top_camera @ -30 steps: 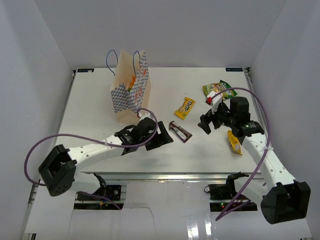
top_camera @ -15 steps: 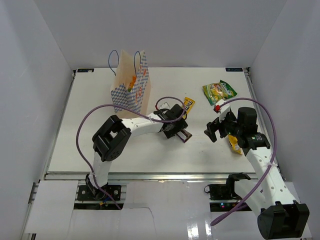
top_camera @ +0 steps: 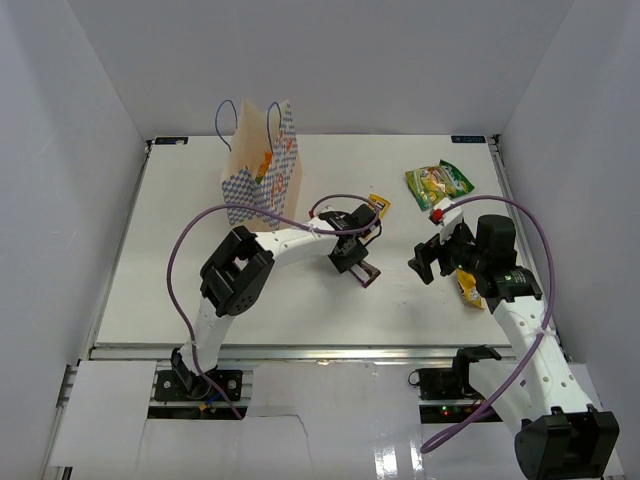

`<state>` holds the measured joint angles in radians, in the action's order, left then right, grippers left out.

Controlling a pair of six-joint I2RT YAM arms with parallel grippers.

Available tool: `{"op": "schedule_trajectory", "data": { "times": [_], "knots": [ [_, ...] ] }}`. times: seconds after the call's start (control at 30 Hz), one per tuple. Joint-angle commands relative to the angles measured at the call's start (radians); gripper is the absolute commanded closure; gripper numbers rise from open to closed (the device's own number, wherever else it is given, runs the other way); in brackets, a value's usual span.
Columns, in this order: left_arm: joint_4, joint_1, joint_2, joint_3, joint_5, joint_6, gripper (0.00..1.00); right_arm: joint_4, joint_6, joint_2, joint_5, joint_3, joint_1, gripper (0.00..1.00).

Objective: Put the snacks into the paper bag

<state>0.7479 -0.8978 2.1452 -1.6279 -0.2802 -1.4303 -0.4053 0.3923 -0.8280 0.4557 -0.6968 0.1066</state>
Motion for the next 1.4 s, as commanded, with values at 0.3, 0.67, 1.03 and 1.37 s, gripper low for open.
{"op": "schedule_trajectory", "data": {
  "times": [0.3,0.67,1.03,1.37],
  "knots": [
    [-0.023,-0.001,-0.237,0.144,-0.252,0.426,0.8,-0.023,-0.043,-0.006,0.037,-0.122,-0.002,0.06],
    [-0.213,0.051,-0.649,0.102,-0.082,0.964,0.94,-0.029,-0.079,-0.129,0.152,-0.225,-0.021,0.06],
    [-0.15,0.443,-0.607,-0.373,0.033,1.219,0.91,-0.006,-0.055,-0.256,0.285,-0.282,-0.021,0.04],
    [-0.202,0.586,-0.515,-0.339,0.068,1.286,0.9,0.06,-0.159,-0.446,0.313,-0.362,-0.005,0.05]
  ]
}}
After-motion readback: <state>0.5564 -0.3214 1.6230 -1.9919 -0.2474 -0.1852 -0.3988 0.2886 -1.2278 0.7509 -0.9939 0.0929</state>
